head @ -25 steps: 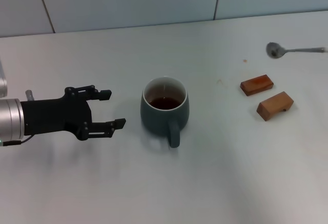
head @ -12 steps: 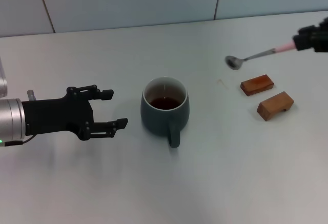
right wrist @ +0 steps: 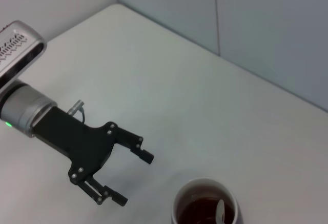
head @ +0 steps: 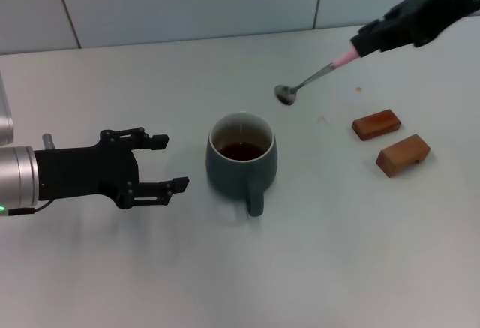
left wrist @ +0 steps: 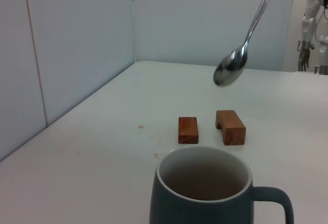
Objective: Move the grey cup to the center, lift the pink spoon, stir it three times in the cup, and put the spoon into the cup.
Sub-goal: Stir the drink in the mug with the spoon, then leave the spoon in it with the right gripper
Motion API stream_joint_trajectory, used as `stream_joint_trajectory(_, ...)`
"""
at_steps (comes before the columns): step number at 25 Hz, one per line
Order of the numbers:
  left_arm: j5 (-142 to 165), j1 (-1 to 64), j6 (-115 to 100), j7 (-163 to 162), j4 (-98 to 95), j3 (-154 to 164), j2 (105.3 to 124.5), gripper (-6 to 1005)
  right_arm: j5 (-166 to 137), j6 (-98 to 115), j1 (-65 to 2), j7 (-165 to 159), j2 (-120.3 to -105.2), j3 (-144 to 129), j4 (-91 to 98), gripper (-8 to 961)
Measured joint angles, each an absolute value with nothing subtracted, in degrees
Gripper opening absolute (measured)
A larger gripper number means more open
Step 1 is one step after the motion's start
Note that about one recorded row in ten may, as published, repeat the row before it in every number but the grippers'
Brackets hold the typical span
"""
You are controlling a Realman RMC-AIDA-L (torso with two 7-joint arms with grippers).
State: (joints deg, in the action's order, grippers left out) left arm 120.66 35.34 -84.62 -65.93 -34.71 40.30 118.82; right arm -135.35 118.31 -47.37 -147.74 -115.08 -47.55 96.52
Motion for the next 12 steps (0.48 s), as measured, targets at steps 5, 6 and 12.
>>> stream_joint_trajectory(5,120.66,35.28,-84.91,-65.95,-34.91,40.31,118.82,806,-139.07,115.49,-49.58,-147.72,-114.89,-51.86,91.93,119)
stream_joint_trajectory(6,120.66,35.28,-84.91,-65.95,-34.91,40.31,118.82,806,-139.07,115.49,-49.58,-147.72,-114.89,-51.86,91.93,119)
stream_joint_trajectory(12,120.67,35.4,-84.91,-65.97,-34.97,40.45,118.82,806,-140.48,110.39,-51.99,-146.68,-114.96,-54.97,83.34,119)
